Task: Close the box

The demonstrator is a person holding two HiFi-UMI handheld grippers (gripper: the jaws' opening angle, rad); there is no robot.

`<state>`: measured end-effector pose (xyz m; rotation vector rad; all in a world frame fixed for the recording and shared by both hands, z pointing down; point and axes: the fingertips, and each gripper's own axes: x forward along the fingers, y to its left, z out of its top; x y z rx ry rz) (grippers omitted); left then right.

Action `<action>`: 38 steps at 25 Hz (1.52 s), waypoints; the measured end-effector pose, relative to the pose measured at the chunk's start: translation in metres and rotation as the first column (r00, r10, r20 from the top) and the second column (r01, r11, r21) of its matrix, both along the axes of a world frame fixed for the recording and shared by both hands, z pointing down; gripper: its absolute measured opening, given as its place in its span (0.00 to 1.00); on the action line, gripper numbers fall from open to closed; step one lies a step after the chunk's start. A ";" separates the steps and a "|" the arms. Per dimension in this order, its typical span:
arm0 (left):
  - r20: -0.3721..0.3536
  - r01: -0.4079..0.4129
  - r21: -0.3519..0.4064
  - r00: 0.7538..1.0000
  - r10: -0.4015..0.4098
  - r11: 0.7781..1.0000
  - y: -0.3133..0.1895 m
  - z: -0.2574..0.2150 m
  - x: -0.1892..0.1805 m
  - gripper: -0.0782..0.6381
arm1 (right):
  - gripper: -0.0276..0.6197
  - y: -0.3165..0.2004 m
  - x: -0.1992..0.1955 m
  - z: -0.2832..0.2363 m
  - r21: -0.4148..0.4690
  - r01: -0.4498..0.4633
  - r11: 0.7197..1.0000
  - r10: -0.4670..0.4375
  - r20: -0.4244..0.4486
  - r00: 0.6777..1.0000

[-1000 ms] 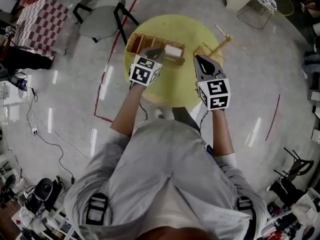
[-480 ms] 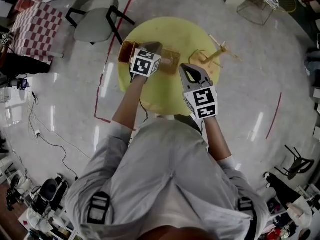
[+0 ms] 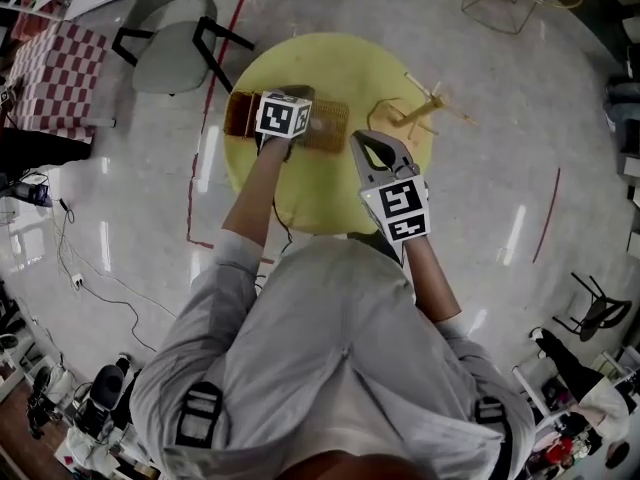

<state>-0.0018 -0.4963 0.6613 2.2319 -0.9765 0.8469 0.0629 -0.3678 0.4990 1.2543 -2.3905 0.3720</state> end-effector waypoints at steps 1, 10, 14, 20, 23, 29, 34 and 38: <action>-0.003 0.004 -0.015 1.000 -0.004 1.000 -0.001 0.004 0.001 0.17 | 0.08 0.000 0.001 0.001 -0.003 -0.003 1.000 0.003 0.000 1.000; 0.056 -0.006 -0.032 0.998 0.007 0.999 0.000 0.014 0.002 0.17 | 0.08 0.001 0.012 0.001 -0.004 -0.028 1.000 0.028 -0.022 0.999; 0.049 -0.041 0.024 0.998 0.039 0.999 0.005 0.003 0.002 0.27 | 0.08 0.005 0.012 -0.009 0.016 -0.025 1.000 0.025 -0.024 0.999; -0.002 -0.055 0.170 0.998 0.057 0.984 0.032 -0.050 -0.023 0.20 | 0.08 0.021 0.007 -0.036 0.086 -0.021 0.996 0.024 -0.030 0.999; -0.004 -0.064 0.263 0.998 0.067 0.963 0.056 -0.087 -0.038 0.17 | 0.08 0.033 0.005 -0.056 0.137 -0.018 0.990 0.024 -0.040 0.999; -0.054 -0.016 0.416 0.998 0.042 0.909 0.111 -0.161 -0.066 0.16 | 0.08 0.059 0.005 -0.088 0.209 -0.032 0.977 0.047 -0.069 0.997; -0.102 0.011 0.512 0.994 0.048 0.859 0.160 -0.211 -0.084 0.16 | 0.08 0.080 0.003 -0.112 0.262 -0.038 0.964 0.062 -0.084 0.995; -0.117 0.025 0.580 0.992 0.052 0.814 0.193 -0.244 -0.092 0.16 | 0.08 0.098 -0.003 -0.127 0.296 -0.032 0.955 0.061 -0.092 0.994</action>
